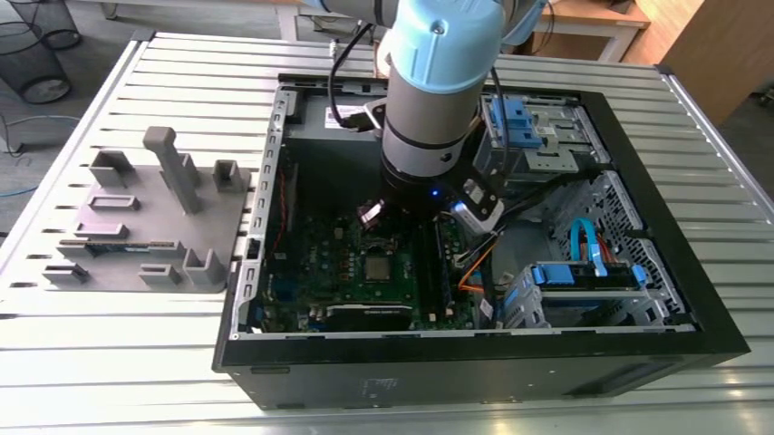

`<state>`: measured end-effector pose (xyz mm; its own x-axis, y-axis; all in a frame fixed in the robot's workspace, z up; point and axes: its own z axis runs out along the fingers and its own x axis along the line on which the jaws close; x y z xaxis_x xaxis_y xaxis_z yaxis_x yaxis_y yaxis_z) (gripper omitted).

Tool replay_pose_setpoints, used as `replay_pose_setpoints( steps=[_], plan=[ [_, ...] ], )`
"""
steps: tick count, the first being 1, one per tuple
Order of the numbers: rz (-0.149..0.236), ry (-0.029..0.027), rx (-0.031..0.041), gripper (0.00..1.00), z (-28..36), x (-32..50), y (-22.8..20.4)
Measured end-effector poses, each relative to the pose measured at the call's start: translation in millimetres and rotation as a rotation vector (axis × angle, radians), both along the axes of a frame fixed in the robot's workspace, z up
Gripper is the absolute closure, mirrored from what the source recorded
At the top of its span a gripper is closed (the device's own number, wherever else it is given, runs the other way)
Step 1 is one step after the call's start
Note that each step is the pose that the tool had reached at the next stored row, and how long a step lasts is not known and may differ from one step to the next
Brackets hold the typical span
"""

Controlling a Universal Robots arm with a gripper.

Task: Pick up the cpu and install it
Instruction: 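Close the cpu cover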

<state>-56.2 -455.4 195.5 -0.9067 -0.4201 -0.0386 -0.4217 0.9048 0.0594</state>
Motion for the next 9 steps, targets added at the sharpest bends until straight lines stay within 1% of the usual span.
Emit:
replay_pose_setpoints(
  steps=[9],
  plan=[
    [0.0,0.0,-0.0009,0.89,2.7,-0.1,-1.4]
  ],
)
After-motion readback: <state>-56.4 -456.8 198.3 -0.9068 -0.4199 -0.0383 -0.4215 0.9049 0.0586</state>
